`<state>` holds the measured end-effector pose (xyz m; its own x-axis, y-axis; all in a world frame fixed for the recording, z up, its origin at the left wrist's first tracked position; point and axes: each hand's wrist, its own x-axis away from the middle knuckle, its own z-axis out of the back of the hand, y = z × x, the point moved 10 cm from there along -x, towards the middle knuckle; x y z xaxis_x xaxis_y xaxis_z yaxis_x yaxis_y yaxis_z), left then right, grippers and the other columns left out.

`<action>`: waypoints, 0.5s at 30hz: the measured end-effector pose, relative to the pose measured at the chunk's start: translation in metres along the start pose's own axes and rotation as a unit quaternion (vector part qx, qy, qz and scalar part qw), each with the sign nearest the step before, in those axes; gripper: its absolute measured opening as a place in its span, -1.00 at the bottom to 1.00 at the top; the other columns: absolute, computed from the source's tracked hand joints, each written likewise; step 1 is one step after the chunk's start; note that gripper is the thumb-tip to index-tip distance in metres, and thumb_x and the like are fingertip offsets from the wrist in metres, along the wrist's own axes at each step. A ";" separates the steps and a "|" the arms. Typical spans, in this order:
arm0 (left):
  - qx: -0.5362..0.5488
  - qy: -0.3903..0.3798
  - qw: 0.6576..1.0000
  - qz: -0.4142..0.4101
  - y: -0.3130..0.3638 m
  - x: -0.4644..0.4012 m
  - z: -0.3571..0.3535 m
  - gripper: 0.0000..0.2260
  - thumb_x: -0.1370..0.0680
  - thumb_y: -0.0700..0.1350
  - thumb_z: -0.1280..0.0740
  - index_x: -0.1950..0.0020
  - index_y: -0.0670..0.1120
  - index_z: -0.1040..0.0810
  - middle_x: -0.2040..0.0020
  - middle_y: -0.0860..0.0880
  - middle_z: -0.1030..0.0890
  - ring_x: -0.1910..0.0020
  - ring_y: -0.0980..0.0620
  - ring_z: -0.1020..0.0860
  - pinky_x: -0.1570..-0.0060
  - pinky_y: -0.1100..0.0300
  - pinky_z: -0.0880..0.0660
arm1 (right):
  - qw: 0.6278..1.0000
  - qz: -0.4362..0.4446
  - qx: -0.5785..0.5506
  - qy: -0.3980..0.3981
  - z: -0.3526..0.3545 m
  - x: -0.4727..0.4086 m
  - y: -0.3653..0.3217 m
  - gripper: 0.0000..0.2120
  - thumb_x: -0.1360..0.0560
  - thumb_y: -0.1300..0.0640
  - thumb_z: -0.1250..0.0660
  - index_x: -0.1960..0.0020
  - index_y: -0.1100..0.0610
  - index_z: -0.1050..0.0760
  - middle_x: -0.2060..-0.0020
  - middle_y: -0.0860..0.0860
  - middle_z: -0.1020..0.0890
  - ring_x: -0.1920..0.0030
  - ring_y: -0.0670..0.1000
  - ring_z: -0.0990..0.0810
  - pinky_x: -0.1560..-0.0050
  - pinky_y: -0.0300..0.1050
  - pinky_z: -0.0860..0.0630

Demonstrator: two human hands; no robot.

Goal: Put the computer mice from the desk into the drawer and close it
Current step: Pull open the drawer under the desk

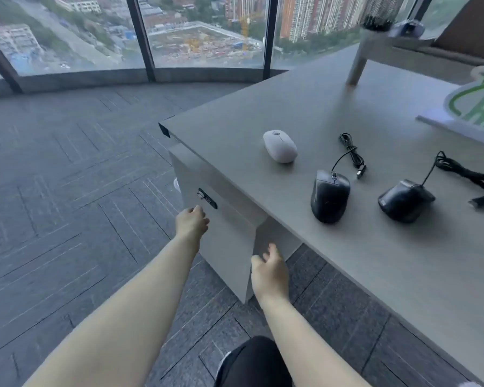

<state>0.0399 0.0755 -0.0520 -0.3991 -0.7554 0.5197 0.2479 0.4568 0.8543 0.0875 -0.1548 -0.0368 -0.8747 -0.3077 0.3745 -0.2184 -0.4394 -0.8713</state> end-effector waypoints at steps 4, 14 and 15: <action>0.079 0.000 0.996 0.044 0.006 -0.026 -0.014 -0.76 -0.60 -0.15 -0.16 0.27 -0.13 -0.33 0.29 -0.10 -0.38 0.37 -0.04 -0.40 0.36 0.14 -0.38 | 1.000 0.023 -0.010 0.005 -0.011 -0.012 -0.011 -0.49 -0.55 0.24 -0.18 -0.50 0.15 -0.28 -0.39 0.10 -0.49 -0.36 0.06 -0.48 -0.22 -0.15 -0.45; 0.067 0.048 0.996 0.042 -0.006 -0.061 -0.015 -0.89 -0.57 -0.15 -0.23 -0.05 -0.14 -0.47 -0.09 -0.19 -0.52 0.02 -0.18 -0.54 0.17 -0.11 -0.60 | 0.999 0.025 0.015 0.041 -0.009 -0.019 -0.011 -0.67 -0.47 0.29 -0.19 -0.17 0.15 -0.58 -0.08 0.04 -0.70 -0.05 0.02 -0.65 0.13 -0.25 -0.51; 0.077 0.055 0.995 0.043 -0.006 -0.059 -0.013 -0.89 -0.57 -0.16 -0.23 -0.05 -0.15 -0.48 -0.08 -0.20 -0.53 0.02 -0.18 -0.53 0.16 -0.13 -0.61 | 0.999 0.030 0.022 0.036 -0.009 -0.018 -0.012 -0.68 -0.46 0.29 -0.19 -0.15 0.14 -0.58 -0.06 0.03 -0.70 -0.05 0.02 -0.65 0.12 -0.22 -0.53</action>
<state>0.0739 0.1117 -0.0878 -0.2816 -0.7532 0.5945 0.1357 0.5821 0.8017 0.1023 -0.1368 -0.0361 -0.9152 -0.2729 0.2965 -0.1468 -0.4595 -0.8759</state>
